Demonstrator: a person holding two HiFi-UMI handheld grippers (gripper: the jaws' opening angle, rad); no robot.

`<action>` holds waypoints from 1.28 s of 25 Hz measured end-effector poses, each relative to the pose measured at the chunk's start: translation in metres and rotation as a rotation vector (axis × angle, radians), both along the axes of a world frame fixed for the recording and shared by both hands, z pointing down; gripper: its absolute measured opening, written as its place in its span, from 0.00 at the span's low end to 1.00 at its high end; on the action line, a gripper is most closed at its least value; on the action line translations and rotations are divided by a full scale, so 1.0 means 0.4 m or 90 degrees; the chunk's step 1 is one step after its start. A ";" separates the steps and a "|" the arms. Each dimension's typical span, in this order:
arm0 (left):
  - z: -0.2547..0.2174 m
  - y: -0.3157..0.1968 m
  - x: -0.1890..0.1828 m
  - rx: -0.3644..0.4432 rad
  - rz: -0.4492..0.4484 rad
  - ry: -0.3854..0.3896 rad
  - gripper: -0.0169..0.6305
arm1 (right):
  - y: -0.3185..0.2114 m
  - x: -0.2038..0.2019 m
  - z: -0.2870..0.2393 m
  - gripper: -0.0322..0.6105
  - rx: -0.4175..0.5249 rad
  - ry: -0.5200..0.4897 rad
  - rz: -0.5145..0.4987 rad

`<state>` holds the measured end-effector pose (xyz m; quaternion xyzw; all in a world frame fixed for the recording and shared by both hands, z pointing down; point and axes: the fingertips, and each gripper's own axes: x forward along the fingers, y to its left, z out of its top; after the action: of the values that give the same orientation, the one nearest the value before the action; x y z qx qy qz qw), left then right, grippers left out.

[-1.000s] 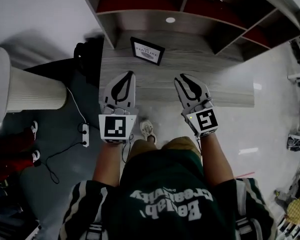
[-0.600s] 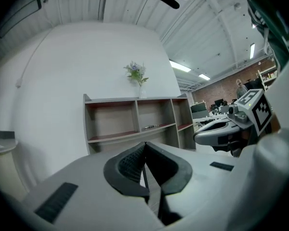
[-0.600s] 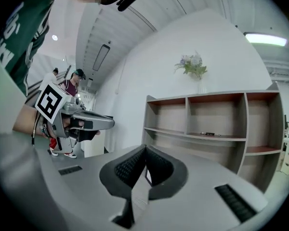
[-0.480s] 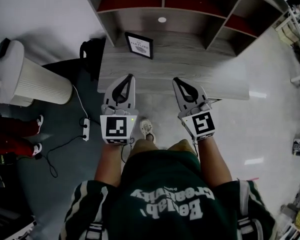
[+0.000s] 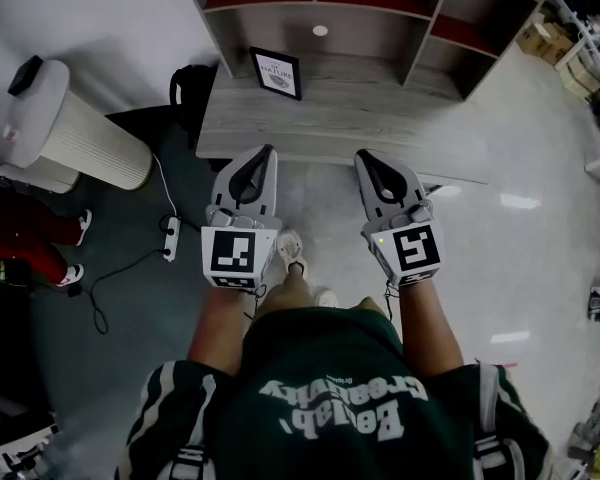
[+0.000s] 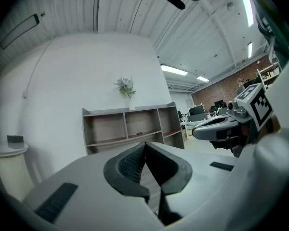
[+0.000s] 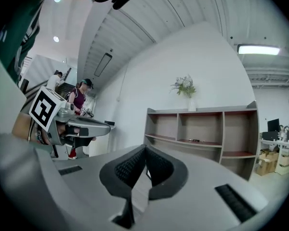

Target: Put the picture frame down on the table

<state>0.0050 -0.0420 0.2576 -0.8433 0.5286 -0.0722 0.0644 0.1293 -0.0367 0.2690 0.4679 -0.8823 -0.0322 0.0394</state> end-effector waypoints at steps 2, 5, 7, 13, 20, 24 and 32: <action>-0.014 0.055 0.013 0.000 -0.002 0.004 0.05 | 0.050 0.006 -0.019 0.10 0.023 -0.010 -0.015; -0.028 0.115 0.027 0.001 -0.008 0.005 0.05 | 0.107 0.022 -0.027 0.10 0.031 -0.022 -0.014; -0.040 0.146 0.036 0.005 -0.008 0.007 0.05 | 0.135 0.031 -0.030 0.10 0.032 -0.020 -0.014; -0.053 0.225 0.050 0.022 0.010 0.004 0.05 | 0.198 0.069 -0.033 0.10 0.032 -0.017 -0.001; -0.042 0.270 0.013 0.013 -0.013 0.000 0.05 | 0.255 0.050 -0.012 0.10 0.011 -0.002 0.016; -0.028 0.277 0.021 0.006 0.001 0.005 0.05 | 0.268 0.045 -0.007 0.10 0.015 0.007 0.020; -0.018 0.290 0.047 0.000 0.032 0.010 0.05 | 0.280 0.067 0.010 0.10 -0.002 -0.005 0.035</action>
<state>0.0239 0.0740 0.2505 -0.8568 0.5080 -0.0638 0.0618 0.1559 0.0752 0.2728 0.4921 -0.8693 -0.0280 0.0373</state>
